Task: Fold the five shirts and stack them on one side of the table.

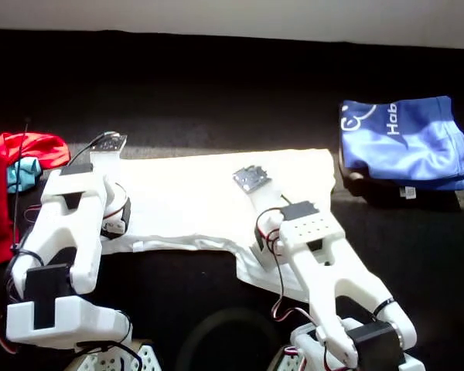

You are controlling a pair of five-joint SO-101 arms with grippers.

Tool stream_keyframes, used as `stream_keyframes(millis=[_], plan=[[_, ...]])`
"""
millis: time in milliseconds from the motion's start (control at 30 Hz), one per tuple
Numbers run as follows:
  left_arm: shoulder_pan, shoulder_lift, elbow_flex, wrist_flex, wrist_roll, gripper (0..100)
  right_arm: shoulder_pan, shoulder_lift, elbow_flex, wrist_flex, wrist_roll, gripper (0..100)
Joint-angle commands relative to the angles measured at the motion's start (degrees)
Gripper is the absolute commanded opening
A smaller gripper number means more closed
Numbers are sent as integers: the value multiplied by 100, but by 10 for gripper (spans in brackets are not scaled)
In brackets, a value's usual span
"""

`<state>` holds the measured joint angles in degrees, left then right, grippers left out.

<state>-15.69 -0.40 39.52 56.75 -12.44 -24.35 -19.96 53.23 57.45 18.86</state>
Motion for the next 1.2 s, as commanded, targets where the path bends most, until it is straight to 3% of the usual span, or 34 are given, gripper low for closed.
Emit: stream_keyframes(millis=[0, 133, 333, 467, 667, 1000, 1167], plan=[[75, -92, 207, -229, 0, 10, -233, -356, 295, 66, 519, 8], [75, -92, 233, -237, 9, 10, -585, -734, 567, 198, 862, 8], [66, -75, 242, -237, 9, 10, -497, -1587, 514, 207, 888, 8], [66, -57, 242, -237, 9, 10, -532, -2246, 462, 743, 897, 21], [66, -48, 242, -237, 9, 10, -532, -2457, 708, 1156, 1354, 221], [66, -48, 242, -237, 9, 10, -541, -2457, 1719, 673, 1503, 212], [66, -40, 233, -237, 9, 10, -1042, -2457, 2237, 549, 1495, 212]])
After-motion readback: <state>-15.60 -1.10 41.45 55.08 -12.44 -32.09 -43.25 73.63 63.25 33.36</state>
